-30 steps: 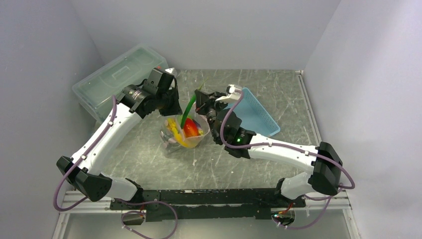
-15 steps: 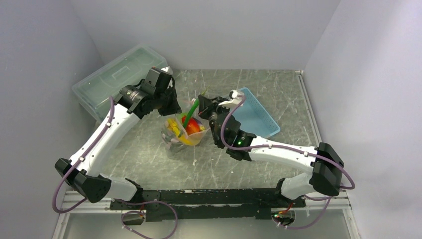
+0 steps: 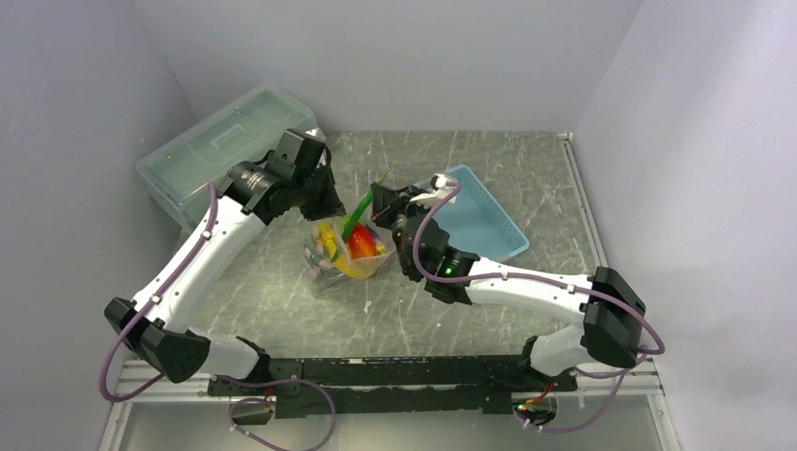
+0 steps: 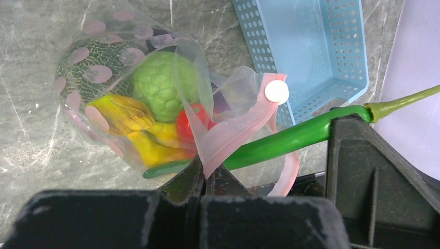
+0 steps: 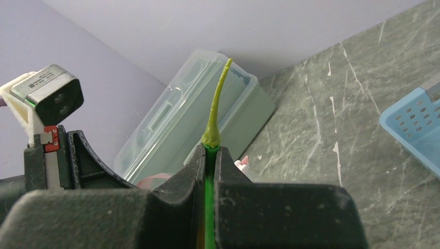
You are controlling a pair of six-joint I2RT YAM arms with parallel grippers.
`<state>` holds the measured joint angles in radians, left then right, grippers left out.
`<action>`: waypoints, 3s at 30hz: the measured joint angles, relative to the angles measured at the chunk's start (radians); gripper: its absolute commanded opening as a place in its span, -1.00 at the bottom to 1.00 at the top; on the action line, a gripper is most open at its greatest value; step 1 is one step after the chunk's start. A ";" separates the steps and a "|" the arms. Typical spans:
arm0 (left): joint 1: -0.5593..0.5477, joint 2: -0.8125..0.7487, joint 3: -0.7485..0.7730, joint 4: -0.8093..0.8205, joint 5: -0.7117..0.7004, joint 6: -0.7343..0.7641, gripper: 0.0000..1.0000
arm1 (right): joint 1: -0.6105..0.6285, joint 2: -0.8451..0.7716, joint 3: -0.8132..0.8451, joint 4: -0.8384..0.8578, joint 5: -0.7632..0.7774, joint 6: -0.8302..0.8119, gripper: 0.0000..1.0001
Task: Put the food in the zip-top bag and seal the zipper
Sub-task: Place the fake vegetable in the zipper food storage bag.
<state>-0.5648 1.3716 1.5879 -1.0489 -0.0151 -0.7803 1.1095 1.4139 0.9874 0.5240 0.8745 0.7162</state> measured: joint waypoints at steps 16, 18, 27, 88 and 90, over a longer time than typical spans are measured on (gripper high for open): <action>0.001 0.000 -0.011 -0.014 0.001 -0.004 -1.00 | 0.095 0.026 -0.054 0.071 -0.024 -0.053 -1.00; 0.001 0.000 -0.011 -0.011 0.001 -0.004 -1.00 | 0.113 0.030 -0.063 0.077 -0.026 -0.070 -1.00; 0.001 -0.018 -0.022 -0.010 0.007 -0.010 -1.00 | 0.151 0.038 -0.104 0.050 -0.089 -0.092 -1.00; 0.012 -0.041 0.008 -0.023 0.058 0.214 -1.00 | -0.175 -0.143 0.331 -0.902 -0.207 -0.152 -0.06; 0.012 -0.034 0.022 -0.035 0.072 0.243 -1.00 | -0.188 -0.128 0.354 -0.949 -0.207 -0.152 -0.06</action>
<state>-0.5529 1.3376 1.6100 -1.0843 0.0566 -0.5373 0.9215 1.2858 1.3418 -0.4255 0.6674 0.5640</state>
